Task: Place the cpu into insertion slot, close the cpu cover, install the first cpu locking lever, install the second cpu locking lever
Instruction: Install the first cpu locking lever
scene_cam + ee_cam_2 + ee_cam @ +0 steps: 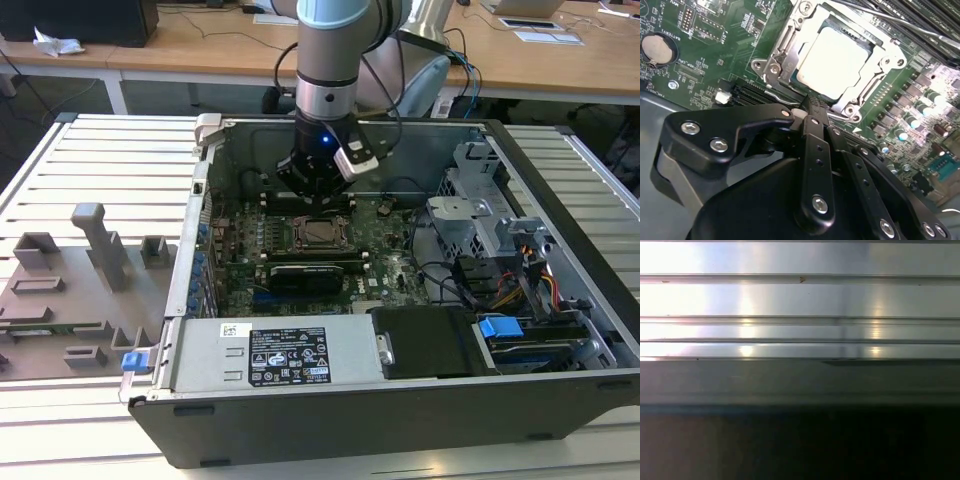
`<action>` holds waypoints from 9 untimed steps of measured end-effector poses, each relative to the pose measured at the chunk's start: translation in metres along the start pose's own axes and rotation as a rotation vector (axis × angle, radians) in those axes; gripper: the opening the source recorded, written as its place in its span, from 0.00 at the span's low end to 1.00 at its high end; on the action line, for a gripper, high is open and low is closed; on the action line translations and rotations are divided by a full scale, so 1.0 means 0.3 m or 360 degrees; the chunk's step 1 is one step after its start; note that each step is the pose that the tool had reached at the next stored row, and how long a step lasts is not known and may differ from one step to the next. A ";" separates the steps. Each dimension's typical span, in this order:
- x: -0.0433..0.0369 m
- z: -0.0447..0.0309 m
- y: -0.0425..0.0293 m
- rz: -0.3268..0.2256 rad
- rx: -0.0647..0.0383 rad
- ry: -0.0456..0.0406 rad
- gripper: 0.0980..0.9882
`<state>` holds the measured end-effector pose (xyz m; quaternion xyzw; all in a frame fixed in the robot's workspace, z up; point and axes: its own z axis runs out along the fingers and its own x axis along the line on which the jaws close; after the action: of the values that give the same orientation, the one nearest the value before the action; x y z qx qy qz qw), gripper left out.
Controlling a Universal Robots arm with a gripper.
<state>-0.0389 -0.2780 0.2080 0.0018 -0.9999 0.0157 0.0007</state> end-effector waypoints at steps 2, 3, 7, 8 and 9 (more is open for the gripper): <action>-0.005 0.006 0.000 0.0000 0.0000 0.0000 0.01; -0.007 0.008 0.000 0.0000 0.0000 0.0000 0.01; -0.012 0.016 0.000 0.0001 0.0001 0.0002 0.01; -0.014 0.020 0.000 0.0001 0.0001 0.0002 0.01; -0.017 0.025 0.000 0.0002 0.0000 0.0001 0.01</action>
<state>-0.0339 -0.2782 0.2004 0.0013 -0.9999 0.0157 0.0009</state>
